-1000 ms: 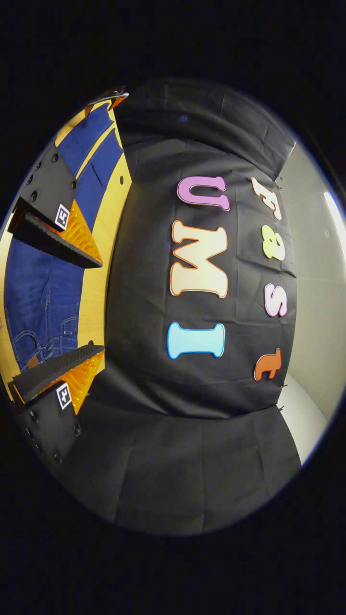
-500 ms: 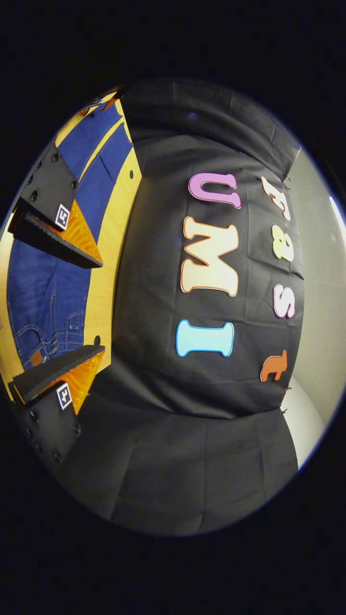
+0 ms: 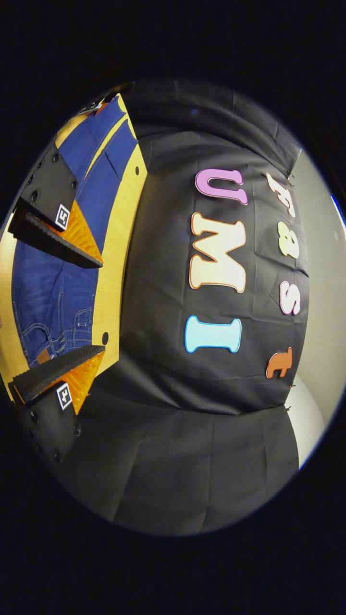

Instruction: Grasp the waist and the cuffs of the jeans and fold them to make the two legs overlap; first hold the waist and fold one-third of the jeans toward the cuffs, then hold the cuffs and fold the remaining one-third in the same direction to finish folding.

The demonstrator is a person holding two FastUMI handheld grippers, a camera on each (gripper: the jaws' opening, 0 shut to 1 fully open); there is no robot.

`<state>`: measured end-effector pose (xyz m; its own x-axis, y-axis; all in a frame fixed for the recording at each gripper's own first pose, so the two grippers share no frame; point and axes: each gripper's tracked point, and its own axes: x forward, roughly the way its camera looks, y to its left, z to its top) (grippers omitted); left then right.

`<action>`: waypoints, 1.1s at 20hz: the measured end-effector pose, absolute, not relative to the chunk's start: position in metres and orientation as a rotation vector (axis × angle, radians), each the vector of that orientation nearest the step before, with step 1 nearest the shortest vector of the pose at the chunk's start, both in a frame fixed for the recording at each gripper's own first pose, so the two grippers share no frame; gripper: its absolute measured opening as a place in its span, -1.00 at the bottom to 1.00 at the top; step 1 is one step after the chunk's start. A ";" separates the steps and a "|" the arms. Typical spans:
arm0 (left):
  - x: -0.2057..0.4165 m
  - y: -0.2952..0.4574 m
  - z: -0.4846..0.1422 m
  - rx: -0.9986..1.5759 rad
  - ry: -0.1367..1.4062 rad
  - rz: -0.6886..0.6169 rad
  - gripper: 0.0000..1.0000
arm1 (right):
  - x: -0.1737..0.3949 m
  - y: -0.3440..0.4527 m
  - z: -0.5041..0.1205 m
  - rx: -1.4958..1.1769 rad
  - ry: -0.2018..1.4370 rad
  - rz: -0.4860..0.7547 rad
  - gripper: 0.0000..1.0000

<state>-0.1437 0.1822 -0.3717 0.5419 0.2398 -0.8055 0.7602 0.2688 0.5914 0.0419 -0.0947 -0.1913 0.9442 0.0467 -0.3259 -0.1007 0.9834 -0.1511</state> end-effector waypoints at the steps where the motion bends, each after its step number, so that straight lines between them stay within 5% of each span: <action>1: -0.144 0.183 -0.372 1.288 0.988 -0.427 -0.74 | 0.041 -0.097 -0.193 -0.175 0.331 0.077 0.97; 7: -0.146 0.182 -0.373 1.249 1.042 -0.400 -0.77 | 0.034 -0.103 -0.210 -0.326 0.370 0.152 0.97; 10: -0.148 0.181 -0.370 1.307 1.026 -0.413 -1.00 | 0.020 -0.108 -0.221 -0.525 0.377 0.237 1.00; 22: -0.146 0.183 -0.371 1.328 1.026 -0.385 -1.00 | -0.076 -0.113 -0.364 -1.181 0.512 0.759 0.99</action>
